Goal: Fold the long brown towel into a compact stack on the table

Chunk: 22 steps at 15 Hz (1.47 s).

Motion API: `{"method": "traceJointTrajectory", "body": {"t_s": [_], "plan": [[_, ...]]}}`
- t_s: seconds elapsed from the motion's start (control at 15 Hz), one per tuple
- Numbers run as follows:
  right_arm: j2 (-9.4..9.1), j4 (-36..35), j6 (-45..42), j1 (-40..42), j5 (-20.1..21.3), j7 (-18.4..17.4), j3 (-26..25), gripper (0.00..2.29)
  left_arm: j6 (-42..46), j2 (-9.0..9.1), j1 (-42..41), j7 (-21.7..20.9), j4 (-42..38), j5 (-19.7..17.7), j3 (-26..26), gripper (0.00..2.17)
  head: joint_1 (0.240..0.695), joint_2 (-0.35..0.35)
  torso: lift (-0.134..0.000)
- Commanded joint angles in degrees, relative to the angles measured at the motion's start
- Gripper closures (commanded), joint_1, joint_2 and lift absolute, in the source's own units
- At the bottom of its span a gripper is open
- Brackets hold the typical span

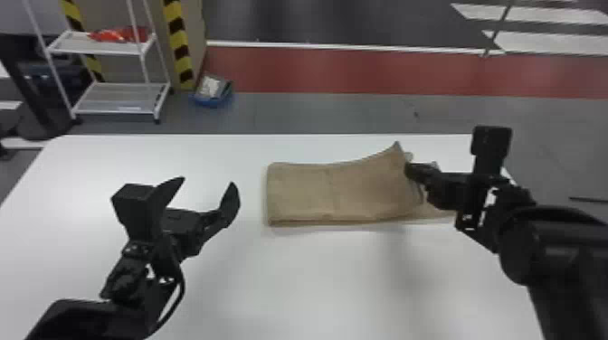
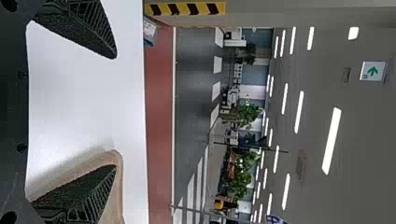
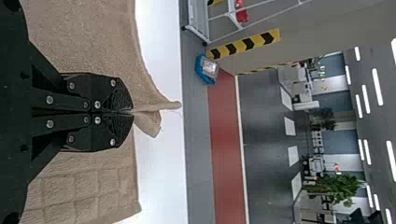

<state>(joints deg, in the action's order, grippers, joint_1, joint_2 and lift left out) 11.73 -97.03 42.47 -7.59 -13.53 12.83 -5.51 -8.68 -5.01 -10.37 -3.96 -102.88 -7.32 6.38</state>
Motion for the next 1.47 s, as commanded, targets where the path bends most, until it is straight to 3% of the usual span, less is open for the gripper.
{"method": "traceJointTrajectory", "body": {"t_s": [0.0, 0.4, 0.47, 0.67, 0.87, 1.07, 1.27, 1.4], "plan": [[-0.13, 1.1, -0.1, 0.0, -0.1, 0.1, -0.1, 1.21, -0.1, 0.0, 0.2, 0.0, 0.4, 0.4, 0.9, 0.04, 0.695, -0.11, -0.121], [1.45, -3.4, 6.4, -3.0, -2.8, 1.1, -8.1, 1.21, -2.7, -0.44, 0.3, 0.2, -0.2, 1.1, 0.4, 0.04, 0.695, -0.14, -0.121], [2.15, -1.8, 6.9, -3.0, -2.4, 1.1, -7.9, 1.21, -3.2, -0.53, 0.3, 0.1, -0.3, 1.1, 0.5, 0.04, 0.695, -0.15, -0.121], [1.63, 3.3, 6.2, -3.0, 0.6, 1.2, -5.8, 1.21, -3.2, -0.44, 0.4, 0.0, -0.3, 1.1, 1.3, 0.04, 0.695, -0.179, -0.121], [1.45, 2.5, 7.2, -3.0, 0.7, 1.2, -6.4, 1.21, -3.8, -0.44, 1.0, 0.0, -0.2, 1.3, 1.4, 0.04, 0.695, -0.187, -0.121], [1.8, -2.7, 9.9, -3.1, -0.6, 1.2, -8.9, 1.21, -5.5, -0.44, 1.3, 0.0, -0.2, 1.6, 1.7, 0.04, 0.695, -0.188, -0.121], [3.3, 1.8, 9.9, -5.9, 0.6, 1.3, -9.2, 1.21, -5.7, -0.53, 0.7, -0.2, -1.1, 2.7, 2.1, 0.04, 0.695, -0.205, -0.121], [3.03, 4.0, 8.3, -5.3, 2.1, 1.3, -8.8, 1.19, -5.7, -0.53, 0.5, -0.2, -1.1, 2.7, 2.8, 0.04, 0.695, -0.22, -0.121]]}}
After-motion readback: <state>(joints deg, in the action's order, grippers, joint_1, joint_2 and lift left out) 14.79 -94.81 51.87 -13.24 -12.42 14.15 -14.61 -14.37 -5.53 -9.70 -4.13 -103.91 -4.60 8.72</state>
